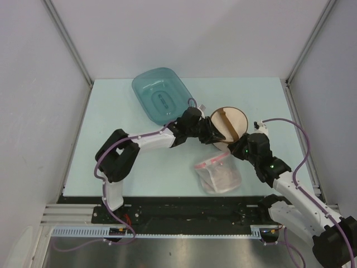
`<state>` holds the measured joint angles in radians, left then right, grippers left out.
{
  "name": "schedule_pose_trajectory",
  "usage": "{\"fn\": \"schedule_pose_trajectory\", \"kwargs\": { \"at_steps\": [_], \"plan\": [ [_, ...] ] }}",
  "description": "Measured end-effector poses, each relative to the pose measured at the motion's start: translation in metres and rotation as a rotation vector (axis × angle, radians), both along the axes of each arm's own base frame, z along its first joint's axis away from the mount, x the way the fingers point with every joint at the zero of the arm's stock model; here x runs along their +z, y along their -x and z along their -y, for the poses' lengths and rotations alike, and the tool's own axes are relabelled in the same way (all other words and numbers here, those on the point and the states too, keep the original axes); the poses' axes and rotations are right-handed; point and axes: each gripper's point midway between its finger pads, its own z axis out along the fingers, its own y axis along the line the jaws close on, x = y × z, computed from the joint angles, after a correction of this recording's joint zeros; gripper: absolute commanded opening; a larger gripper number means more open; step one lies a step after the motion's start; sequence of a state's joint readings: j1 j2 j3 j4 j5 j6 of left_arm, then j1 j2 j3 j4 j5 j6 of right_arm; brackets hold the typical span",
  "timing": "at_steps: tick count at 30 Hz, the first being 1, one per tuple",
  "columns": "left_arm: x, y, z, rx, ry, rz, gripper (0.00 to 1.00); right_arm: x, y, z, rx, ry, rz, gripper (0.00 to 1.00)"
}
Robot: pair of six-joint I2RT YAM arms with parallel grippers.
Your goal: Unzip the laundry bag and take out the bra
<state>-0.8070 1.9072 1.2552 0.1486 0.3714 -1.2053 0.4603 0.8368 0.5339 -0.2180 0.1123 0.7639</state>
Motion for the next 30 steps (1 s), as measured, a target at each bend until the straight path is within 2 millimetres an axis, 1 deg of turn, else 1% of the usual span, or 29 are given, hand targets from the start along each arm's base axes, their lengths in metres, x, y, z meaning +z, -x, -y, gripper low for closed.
{"fn": "schedule_pose_trajectory", "kwargs": {
  "at_steps": [1,2,4,7,10,13,16,18,20,23,27,28,29,30],
  "plan": [
    [0.001,-0.001,0.001,0.001,-0.010,-0.003,0.06,-0.002,0.002,0.002,0.004,0.012,-0.005,0.00],
    [0.003,-0.001,0.001,0.000,-0.017,-0.002,0.00,-0.002,0.003,0.003,0.007,0.021,-0.008,0.00],
    [0.009,-0.002,0.002,0.000,-0.024,0.012,0.00,-0.004,0.006,0.007,0.014,0.059,-0.022,0.00],
    [0.011,0.001,-0.002,-0.008,-0.062,0.031,0.01,0.002,0.008,0.016,0.018,0.109,-0.029,0.00],
    [0.016,0.001,-0.008,-0.029,-0.087,0.050,0.00,0.009,0.006,0.037,-0.026,0.140,-0.020,0.00],
    [0.024,0.000,-0.012,-0.067,-0.095,0.082,0.01,0.016,0.001,0.063,-0.090,0.148,-0.003,0.00],
    [0.029,0.002,-0.014,-0.116,-0.103,0.118,0.00,0.017,-0.003,0.081,-0.128,0.141,-0.012,0.00],
    [0.036,0.002,-0.015,-0.155,-0.114,0.151,0.00,0.016,-0.005,0.084,-0.123,0.119,-0.026,0.00],
    [0.044,0.000,-0.015,-0.185,-0.131,0.187,0.00,0.017,-0.004,0.081,-0.103,0.094,-0.027,0.00],
    [0.057,-0.008,-0.017,-0.216,-0.170,0.240,0.00,0.028,-0.003,0.075,-0.075,0.073,0.019,0.00],
    [0.068,-0.017,-0.025,-0.251,-0.213,0.295,0.01,0.043,0.006,0.063,-0.020,0.093,0.088,0.00],
    [0.071,-0.020,-0.025,-0.260,-0.222,0.304,0.00,0.044,0.008,0.062,-0.013,0.101,0.092,0.03],
    [0.072,-0.022,-0.025,-0.271,-0.230,0.314,0.01,0.044,0.008,0.061,-0.007,0.105,0.095,0.30],
    [0.074,-0.023,-0.024,-0.283,-0.236,0.322,0.01,0.044,0.008,0.061,-0.011,0.110,0.090,0.44]
  ]
}}
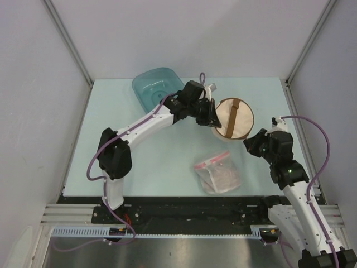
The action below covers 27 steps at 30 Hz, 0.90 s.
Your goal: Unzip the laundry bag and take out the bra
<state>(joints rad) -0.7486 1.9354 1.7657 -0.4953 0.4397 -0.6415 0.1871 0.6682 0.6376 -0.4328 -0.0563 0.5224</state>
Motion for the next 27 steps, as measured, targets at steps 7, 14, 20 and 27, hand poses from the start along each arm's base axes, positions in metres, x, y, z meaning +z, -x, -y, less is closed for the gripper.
{"fn": "schedule_pose_trajectory", "kwargs": {
  "at_steps": [7,14,20,27],
  "plan": [
    [-0.009,-0.027,-0.029,0.043,-0.087,0.055,0.01,0.004,0.001,0.014,-0.056,0.022,-0.032,0.74],
    [-0.008,-0.037,-0.038,0.058,-0.084,0.056,0.00,0.044,-0.015,0.021,-0.073,0.026,0.063,0.91],
    [-0.002,-0.024,-0.028,-0.029,-0.044,0.068,0.00,0.029,-0.056,0.023,-0.003,-0.082,-0.011,0.91],
    [-0.005,-0.010,-0.023,-0.141,-0.019,0.059,0.00,-0.007,-0.079,0.013,0.131,-0.230,-0.125,0.90]
  ]
}}
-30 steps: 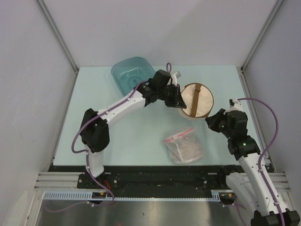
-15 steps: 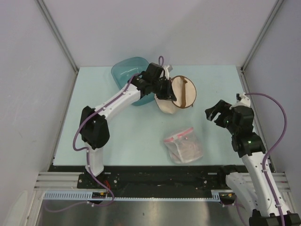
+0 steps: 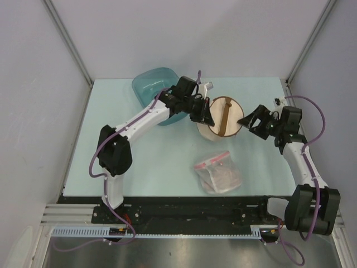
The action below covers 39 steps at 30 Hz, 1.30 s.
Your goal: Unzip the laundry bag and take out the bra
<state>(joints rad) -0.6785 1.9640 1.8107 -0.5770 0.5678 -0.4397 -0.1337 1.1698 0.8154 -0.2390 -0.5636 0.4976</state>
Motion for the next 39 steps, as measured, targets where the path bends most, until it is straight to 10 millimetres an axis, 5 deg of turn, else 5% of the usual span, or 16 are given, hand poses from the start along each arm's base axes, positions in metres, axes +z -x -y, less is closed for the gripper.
{"fn": "schedule_pose_trajectory", "kwargs": {
  "at_steps": [2,4,5,6,9,11,12,13,16,24,29,34,39],
  "plan": [
    [-0.003,0.004,0.000,-0.031,-0.002,-0.007,0.00,0.005,-0.004,-0.007,0.044,-0.034,0.030,0.89],
    [-0.003,0.005,0.002,-0.052,0.001,-0.009,0.00,0.011,-0.006,-0.012,0.071,-0.059,0.055,0.77],
    [-0.004,0.005,0.002,-0.062,0.000,-0.007,0.00,0.014,-0.007,-0.013,0.080,-0.066,0.068,0.67],
    [-0.004,0.007,0.004,-0.076,0.000,-0.004,0.00,0.019,-0.008,-0.015,0.092,-0.075,0.086,0.42],
    [-0.002,0.006,0.008,-0.100,0.003,0.003,0.00,0.026,-0.011,-0.017,0.105,-0.086,0.118,0.00],
    [0.000,0.004,0.010,-0.105,0.001,0.010,0.05,0.025,-0.014,-0.014,0.085,-0.092,0.110,0.00],
    [0.002,0.002,0.011,-0.108,0.002,0.014,0.19,0.023,-0.014,-0.013,0.076,-0.089,0.104,0.00],
    [0.003,0.000,0.013,-0.110,0.002,0.017,0.56,0.022,-0.014,-0.011,0.066,-0.084,0.100,0.00],
    [0.008,-0.011,0.021,-0.102,0.008,0.027,0.97,0.017,-0.013,-0.005,-0.003,-0.090,0.073,0.00],
    [-0.003,-0.027,0.013,0.073,0.011,-0.014,1.00,-0.010,0.031,0.004,-0.318,-0.301,-0.017,0.00],
    [-0.038,-0.004,-0.017,0.233,0.056,-0.220,1.00,-0.011,0.030,0.014,-0.463,-0.403,-0.051,0.00],
    [-0.061,0.002,-0.024,0.354,0.095,-0.332,1.00,-0.012,0.028,0.018,-0.534,-0.463,-0.074,0.00],
    [-0.035,0.012,0.004,0.340,0.127,-0.278,0.95,-0.012,0.025,0.017,-0.564,-0.488,-0.084,0.00]
  ]
}}
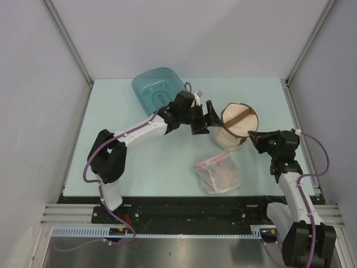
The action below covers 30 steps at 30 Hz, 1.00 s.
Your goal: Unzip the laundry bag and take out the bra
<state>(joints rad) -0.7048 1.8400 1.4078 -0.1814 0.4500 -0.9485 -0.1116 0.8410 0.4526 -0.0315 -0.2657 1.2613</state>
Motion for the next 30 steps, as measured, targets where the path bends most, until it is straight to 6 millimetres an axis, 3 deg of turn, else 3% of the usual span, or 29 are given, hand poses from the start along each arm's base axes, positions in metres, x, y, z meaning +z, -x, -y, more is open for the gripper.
{"fn": "schedule_pose_trajectory", "kwargs": {
  "at_steps": [4,6,13,16,19,20,21,22,23,25,30],
  "plan": [
    [0.043,-0.002,0.026,-0.028,0.083,0.096,0.89,-0.003,-0.003,-0.002,-0.002,-0.019,-0.012,0.00],
    [0.049,-0.001,0.031,-0.032,0.100,0.116,0.89,-0.004,-0.004,-0.003,-0.003,-0.023,-0.015,0.00],
    [0.023,-0.004,0.039,-0.035,0.063,0.079,0.87,-0.005,-0.006,-0.004,-0.001,-0.030,-0.016,0.00],
    [0.010,-0.005,0.041,-0.024,0.047,0.052,0.74,-0.004,-0.006,-0.004,-0.002,-0.031,-0.015,0.00],
    [0.001,-0.012,0.047,-0.014,0.034,0.038,0.51,-0.004,-0.006,-0.004,-0.002,-0.031,-0.013,0.00],
    [0.000,-0.014,0.049,-0.009,0.033,0.033,0.35,-0.004,-0.006,-0.005,-0.002,-0.030,-0.012,0.06],
    [0.000,-0.017,0.052,-0.008,0.032,0.032,0.26,-0.003,-0.006,-0.005,0.000,-0.027,-0.008,0.21],
    [0.000,-0.021,0.055,-0.005,0.033,0.033,0.16,-0.002,-0.005,-0.005,0.006,-0.020,-0.002,0.48],
    [0.000,-0.022,0.057,-0.004,0.035,0.030,0.00,-0.001,-0.005,-0.005,0.018,-0.005,0.008,0.56],
    [0.001,-0.024,0.058,0.010,0.029,0.022,0.00,0.001,-0.001,-0.006,0.044,0.027,0.016,0.64],
    [-0.001,-0.027,0.054,0.037,0.008,0.010,0.00,0.018,0.014,-0.010,0.154,0.228,0.055,0.64]
  ]
}}
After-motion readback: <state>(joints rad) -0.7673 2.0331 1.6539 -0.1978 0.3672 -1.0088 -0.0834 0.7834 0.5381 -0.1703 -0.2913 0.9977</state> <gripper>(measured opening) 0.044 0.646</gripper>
